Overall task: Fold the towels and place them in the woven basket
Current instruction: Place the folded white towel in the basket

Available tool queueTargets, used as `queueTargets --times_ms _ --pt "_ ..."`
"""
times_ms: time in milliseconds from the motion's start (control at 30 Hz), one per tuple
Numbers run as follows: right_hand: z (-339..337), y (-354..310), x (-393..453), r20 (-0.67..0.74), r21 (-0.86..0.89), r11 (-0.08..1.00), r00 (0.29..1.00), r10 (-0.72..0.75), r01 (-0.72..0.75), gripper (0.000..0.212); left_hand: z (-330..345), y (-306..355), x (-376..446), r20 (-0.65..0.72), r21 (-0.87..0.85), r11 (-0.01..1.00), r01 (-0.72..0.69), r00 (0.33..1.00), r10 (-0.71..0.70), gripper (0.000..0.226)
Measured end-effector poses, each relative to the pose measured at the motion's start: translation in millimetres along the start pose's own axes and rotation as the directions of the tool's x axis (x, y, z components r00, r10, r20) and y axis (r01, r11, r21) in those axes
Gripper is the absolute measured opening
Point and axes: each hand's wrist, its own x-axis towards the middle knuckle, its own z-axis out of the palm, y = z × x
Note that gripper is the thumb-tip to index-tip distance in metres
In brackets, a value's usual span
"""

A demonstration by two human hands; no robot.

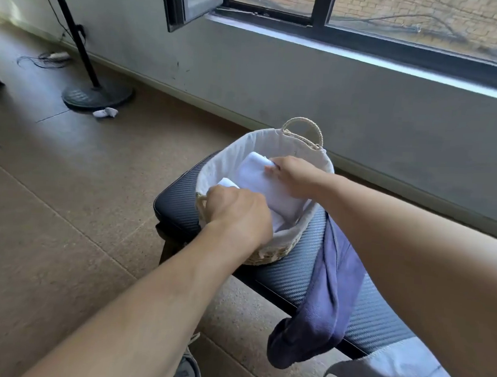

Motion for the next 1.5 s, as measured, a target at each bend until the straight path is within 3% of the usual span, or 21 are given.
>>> queueTargets --times_ms 100,300,367,467,533,667,733,900,1000,1067,1167,1367,1500 --pt "1 -1 -3 0.086 0.024 0.999 0.996 0.027 -0.029 0.034 -1 1 1 -0.008 -0.008 0.999 0.033 0.999 -0.033 0.024" --pt "4 -2 0 0.134 -0.060 0.997 0.989 0.058 -0.051 0.038 0 2 2 -0.012 -0.017 0.998 0.065 0.998 -0.065 0.027" --pt "8 -5 -4 0.152 -0.148 0.987 0.985 0.082 -0.060 0.036 -1 2 2 -0.006 -0.010 0.998 0.067 0.998 -0.067 0.027" --pt "9 -6 -5 0.064 -0.137 0.990 0.997 0.033 -0.024 0.023 -2 2 2 -0.013 -0.012 0.998 0.061 0.998 -0.061 0.027" --pt "2 -7 -2 0.026 -0.101 0.995 1.000 0.001 0.001 0.031 -1 3 1 -0.026 -0.021 0.998 0.055 0.998 -0.056 0.026" --pt "-13 -15 2 0.154 -0.039 0.998 0.986 0.060 -0.055 0.035 2 3 2 -0.047 -0.015 0.998 0.054 0.997 -0.055 0.025" --pt "-3 -12 3 0.211 -0.065 0.995 0.974 0.087 -0.075 0.019 2 3 2 -0.043 -0.014 0.998 0.053 0.998 -0.054 0.025" --pt "16 -9 0 0.051 0.046 0.998 0.998 0.039 -0.041 0.037 0 1 1 -0.070 -0.035 0.999 0.026 0.997 -0.029 0.027" --pt "15 -8 0 0.072 0.085 0.995 0.997 0.038 -0.044 0.034 0 0 2 -0.078 -0.031 0.999 0.013 0.997 -0.016 0.030" --pt "15 -11 -3 0.122 0.055 0.998 0.992 0.029 -0.036 0.027 0 1 3 -0.032 -0.008 1.000 0.025 0.999 -0.025 0.030" --pt "15 -19 -10 0.225 -0.049 0.998 0.973 0.059 -0.049 0.046 -2 2 5 0.069 0.013 0.999 0.032 0.997 -0.033 0.027" --pt "-6 -31 -25 0.069 -0.079 0.997 0.997 0.026 -0.020 0.043 -5 4 10 0.176 0.020 0.999 0.041 0.983 -0.043 0.027" --pt "-6 -39 -39 0.287 -0.267 0.962 0.948 0.138 -0.059 0.023 -6 5 10 0.158 -0.001 0.999 0.037 0.987 -0.036 0.016"
